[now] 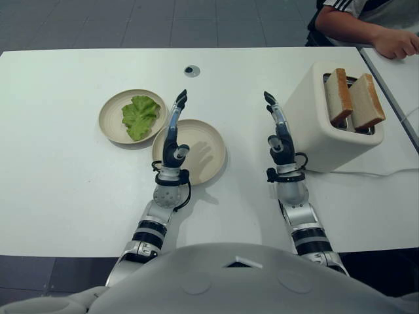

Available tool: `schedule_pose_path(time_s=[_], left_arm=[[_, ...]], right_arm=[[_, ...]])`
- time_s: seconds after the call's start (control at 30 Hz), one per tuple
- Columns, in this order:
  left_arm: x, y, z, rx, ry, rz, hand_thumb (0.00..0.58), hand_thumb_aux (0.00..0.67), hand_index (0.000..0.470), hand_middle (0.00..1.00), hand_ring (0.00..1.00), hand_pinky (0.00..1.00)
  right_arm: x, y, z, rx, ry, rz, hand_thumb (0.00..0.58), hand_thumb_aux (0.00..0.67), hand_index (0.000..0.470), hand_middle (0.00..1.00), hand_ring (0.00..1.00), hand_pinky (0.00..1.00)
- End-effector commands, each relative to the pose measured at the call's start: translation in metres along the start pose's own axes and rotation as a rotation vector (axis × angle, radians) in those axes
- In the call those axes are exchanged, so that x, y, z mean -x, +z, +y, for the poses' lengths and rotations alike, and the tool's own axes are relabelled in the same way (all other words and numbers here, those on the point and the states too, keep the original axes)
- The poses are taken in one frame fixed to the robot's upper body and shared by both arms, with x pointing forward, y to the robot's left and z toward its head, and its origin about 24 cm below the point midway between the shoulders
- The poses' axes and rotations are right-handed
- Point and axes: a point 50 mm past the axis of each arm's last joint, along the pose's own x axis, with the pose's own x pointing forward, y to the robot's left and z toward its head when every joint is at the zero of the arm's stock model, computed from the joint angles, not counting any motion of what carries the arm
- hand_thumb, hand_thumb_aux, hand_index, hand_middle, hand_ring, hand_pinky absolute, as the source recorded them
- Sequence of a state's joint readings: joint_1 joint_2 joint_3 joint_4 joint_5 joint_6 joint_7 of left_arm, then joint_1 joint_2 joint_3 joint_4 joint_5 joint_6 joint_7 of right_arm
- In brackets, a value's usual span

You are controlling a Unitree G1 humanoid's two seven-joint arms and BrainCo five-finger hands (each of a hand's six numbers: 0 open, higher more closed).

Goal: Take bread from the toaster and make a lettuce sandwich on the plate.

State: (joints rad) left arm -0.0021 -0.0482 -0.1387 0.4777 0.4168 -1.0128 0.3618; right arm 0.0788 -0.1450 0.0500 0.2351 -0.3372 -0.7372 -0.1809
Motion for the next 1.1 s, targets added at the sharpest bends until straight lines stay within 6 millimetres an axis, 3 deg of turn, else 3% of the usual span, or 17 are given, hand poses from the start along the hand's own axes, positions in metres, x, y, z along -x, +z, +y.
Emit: schedule_pose_path(time_s=[0.03, 0.1, 0.17, 0.23, 0.3, 0.37, 0.43, 0.53, 0.6, 0.7, 0.8, 0.83, 0.87, 0.9, 1.0, 1.1], left_arm=[[-0.001, -0.006, -0.002, -0.012, 0.003, 0.038, 0.000, 0.000, 0.000, 0.00, 0.00, 0.00], [-0.001, -0.007, -0.002, -0.010, 0.004, 0.048, 0.000, 0.000, 0.000, 0.00, 0.00, 0.00], [-0.001, -0.007, -0.004, -0.008, 0.000, 0.051, 0.000, 0.000, 0.000, 0.00, 0.00, 0.00], [-0.001, -0.007, -0.005, -0.003, -0.005, 0.053, 0.000, 0.000, 0.000, 0.00, 0.00, 0.00], [0.000, -0.006, -0.008, 0.007, -0.008, 0.053, 0.000, 0.000, 0.000, 0.00, 0.00, 0.00], [0.002, -0.006, -0.011, 0.002, -0.017, 0.064, 0.000, 0.000, 0.000, 0.00, 0.00, 0.00], [0.004, -0.009, -0.014, -0.016, -0.029, 0.093, 0.000, 0.000, 0.000, 0.00, 0.00, 0.00], [0.005, -0.008, -0.017, -0.035, -0.044, 0.089, 0.000, 0.000, 0.000, 0.00, 0.00, 0.00], [0.004, -0.007, -0.018, -0.040, -0.050, 0.085, 0.000, 0.000, 0.000, 0.00, 0.00, 0.00], [0.003, -0.004, -0.019, -0.034, -0.055, 0.066, 0.000, 0.000, 0.000, 0.00, 0.00, 0.00], [0.002, -0.002, -0.019, -0.028, -0.058, 0.047, 0.000, 0.000, 0.000, 0.00, 0.00, 0.00], [0.001, -0.002, -0.019, -0.029, -0.062, 0.042, 0.000, 0.000, 0.000, 0.00, 0.00, 0.00], [0.001, -0.002, -0.019, -0.029, -0.065, 0.040, 0.000, 0.000, 0.000, 0.00, 0.00, 0.00], [0.000, -0.002, -0.018, -0.027, -0.070, 0.037, 0.000, 0.000, 0.000, 0.00, 0.00, 0.00], [-0.001, -0.002, -0.014, -0.020, -0.067, 0.023, 0.000, 0.000, 0.000, 0.00, 0.00, 0.00], [-0.002, -0.002, -0.008, -0.017, -0.054, 0.010, 0.000, 0.000, 0.000, 0.00, 0.00, 0.00]], right_arm=[[-0.003, -0.002, -0.002, 0.018, 0.026, 0.011, 0.000, 0.000, 0.000, 0.00, 0.00, 0.00], [-0.004, -0.003, -0.004, 0.022, 0.027, 0.011, 0.000, 0.000, 0.000, 0.00, 0.00, 0.00], [-0.008, 0.013, -0.013, 0.098, 0.025, -0.077, 0.000, 0.000, 0.000, 0.00, 0.00, 0.00], [-0.016, 0.055, -0.057, 0.276, -0.093, -0.260, 0.000, 0.000, 0.000, 0.00, 0.00, 0.00], [-0.014, 0.086, -0.124, 0.565, -0.252, -0.306, 0.000, 0.000, 0.000, 0.00, 0.00, 0.00], [-0.004, 0.090, -0.178, 0.845, -0.374, -0.146, 0.000, 0.000, 0.000, 0.00, 0.00, 0.00], [0.007, 0.076, -0.207, 0.997, -0.410, 0.053, 0.000, 0.000, 0.000, 0.00, 0.00, 0.00], [0.020, 0.046, -0.218, 1.070, -0.351, 0.280, 0.000, 0.000, 0.000, 0.00, 0.00, 0.00], [0.026, 0.026, -0.215, 1.088, -0.270, 0.390, 0.000, 0.000, 0.000, 0.00, 0.00, 0.00], [0.029, 0.005, -0.198, 1.088, -0.137, 0.466, 0.000, 0.000, 0.000, 0.00, 0.00, 0.00], [0.018, -0.001, -0.179, 1.049, -0.051, 0.442, 0.000, 0.000, 0.000, 0.00, 0.00, 0.00], [0.016, -0.002, -0.177, 1.038, -0.051, 0.441, 0.148, 0.092, 0.065, 0.00, 0.00, 0.00], [0.015, -0.002, -0.178, 1.035, -0.067, 0.435, 0.580, 0.670, 0.470, 0.58, 0.58, 0.58], [0.015, 0.002, -0.180, 1.026, -0.103, 0.419, 0.580, 0.670, 0.470, 1.00, 1.00, 1.00], [0.010, 0.026, -0.183, 1.030, -0.269, 0.259, 0.580, 0.670, 0.470, 1.00, 1.00, 1.00], [0.000, 0.071, -0.175, 1.020, -0.497, -0.062, 0.580, 0.670, 0.470, 1.00, 1.00, 1.00]])
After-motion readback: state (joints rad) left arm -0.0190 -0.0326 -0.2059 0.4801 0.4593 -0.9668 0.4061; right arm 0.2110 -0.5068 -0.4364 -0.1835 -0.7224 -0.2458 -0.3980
